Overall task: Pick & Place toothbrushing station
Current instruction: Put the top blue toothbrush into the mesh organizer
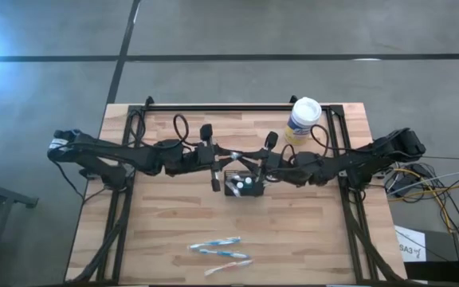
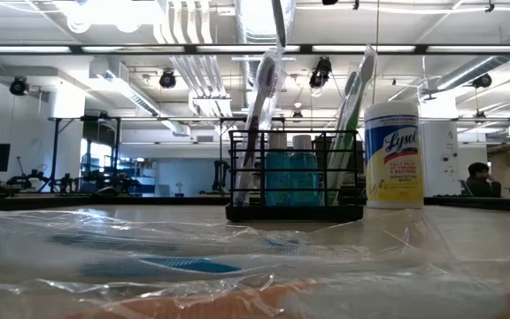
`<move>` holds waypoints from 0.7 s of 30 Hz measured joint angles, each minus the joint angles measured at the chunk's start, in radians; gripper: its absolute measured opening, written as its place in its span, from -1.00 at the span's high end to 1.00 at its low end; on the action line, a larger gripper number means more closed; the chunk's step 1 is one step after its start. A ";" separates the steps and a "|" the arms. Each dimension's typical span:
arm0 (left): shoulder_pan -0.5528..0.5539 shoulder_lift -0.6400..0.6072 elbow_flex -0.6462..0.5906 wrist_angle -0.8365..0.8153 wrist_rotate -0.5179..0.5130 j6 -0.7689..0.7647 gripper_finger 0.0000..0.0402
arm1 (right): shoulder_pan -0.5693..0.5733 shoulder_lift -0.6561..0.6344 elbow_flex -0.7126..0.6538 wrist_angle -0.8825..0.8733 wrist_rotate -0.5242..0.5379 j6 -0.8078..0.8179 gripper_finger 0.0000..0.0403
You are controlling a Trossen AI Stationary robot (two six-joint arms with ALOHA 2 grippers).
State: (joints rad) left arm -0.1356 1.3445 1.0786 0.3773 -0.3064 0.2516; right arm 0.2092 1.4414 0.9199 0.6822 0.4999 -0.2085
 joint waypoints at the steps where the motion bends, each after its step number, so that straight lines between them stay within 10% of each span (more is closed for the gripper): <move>1: 0.000 -0.001 0.000 -0.002 0.000 0.008 0.92 | 0.000 -0.001 0.000 -0.007 0.000 -0.002 0.82; 14: 0.014 -0.218 -0.002 -0.211 0.078 0.018 0.92 | 0.007 -0.170 0.001 -0.262 -0.037 0.124 0.29; 21: 0.044 -0.314 -0.067 -0.370 0.309 -0.057 0.92 | 0.009 -0.353 -0.080 -0.376 -0.268 0.182 0.44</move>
State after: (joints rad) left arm -0.0913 1.0303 1.0111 0.0074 0.0031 0.1945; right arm 0.2184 1.0887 0.8400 0.3061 0.2321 -0.0266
